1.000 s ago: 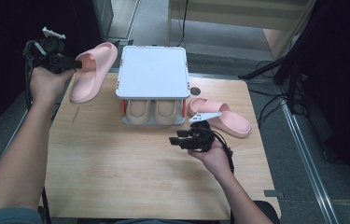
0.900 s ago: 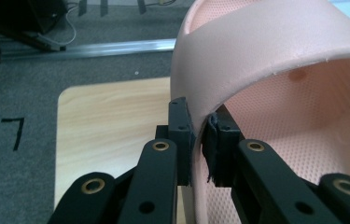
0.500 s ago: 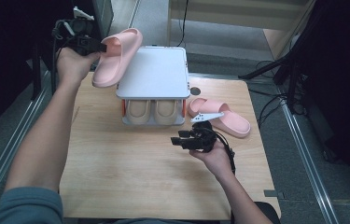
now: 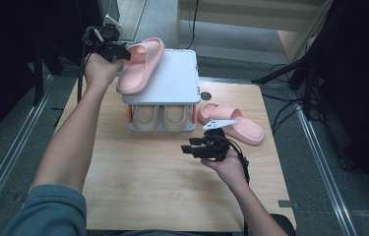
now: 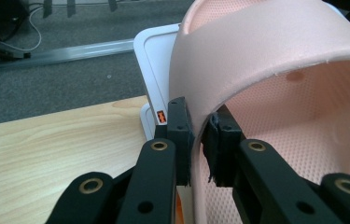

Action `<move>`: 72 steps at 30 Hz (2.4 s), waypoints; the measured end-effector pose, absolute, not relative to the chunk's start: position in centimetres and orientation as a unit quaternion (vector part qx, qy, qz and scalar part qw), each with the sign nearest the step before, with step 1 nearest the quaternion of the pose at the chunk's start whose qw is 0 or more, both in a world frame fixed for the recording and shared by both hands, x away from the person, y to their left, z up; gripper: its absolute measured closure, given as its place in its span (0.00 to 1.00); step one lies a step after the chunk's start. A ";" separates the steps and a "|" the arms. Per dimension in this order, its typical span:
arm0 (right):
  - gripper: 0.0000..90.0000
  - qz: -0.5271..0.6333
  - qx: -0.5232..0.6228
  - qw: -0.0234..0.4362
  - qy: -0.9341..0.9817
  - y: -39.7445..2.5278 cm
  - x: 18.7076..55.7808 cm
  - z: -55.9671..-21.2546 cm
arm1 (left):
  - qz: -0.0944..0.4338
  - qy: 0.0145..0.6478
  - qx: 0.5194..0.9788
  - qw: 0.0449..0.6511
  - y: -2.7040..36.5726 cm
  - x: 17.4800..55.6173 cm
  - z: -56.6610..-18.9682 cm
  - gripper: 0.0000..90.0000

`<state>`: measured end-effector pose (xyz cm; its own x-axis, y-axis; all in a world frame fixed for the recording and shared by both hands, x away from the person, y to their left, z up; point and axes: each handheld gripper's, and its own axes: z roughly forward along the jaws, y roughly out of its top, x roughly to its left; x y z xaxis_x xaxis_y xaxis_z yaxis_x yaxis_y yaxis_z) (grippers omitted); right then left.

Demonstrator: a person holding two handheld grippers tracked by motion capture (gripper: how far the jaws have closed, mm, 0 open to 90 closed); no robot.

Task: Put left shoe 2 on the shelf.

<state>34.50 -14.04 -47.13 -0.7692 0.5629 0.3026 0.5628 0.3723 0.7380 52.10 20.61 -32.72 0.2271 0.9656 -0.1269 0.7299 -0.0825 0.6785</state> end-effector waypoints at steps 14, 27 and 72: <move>0.56 0.444 0.338 -0.001 0.830 -13.9 34.5 -47.2 | 0.162 0.584 0.723 0.332 20.0 51.5 -32.8 0.81; 0.56 0.441 0.335 0.000 0.833 -13.6 34.5 -47.3 | 0.146 0.574 0.727 0.348 20.1 50.7 -33.0 0.75; 0.61 0.449 0.395 0.076 0.798 -20.2 36.5 -45.9 | 0.140 0.503 0.754 0.398 27.0 38.2 -36.5 0.50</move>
<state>36.52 -20.15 -45.91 -0.6761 0.6984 0.2348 0.5626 0.2835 0.7766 38.18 27.00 -36.46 0.4540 0.8707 -0.1893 0.6469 -0.1760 0.7420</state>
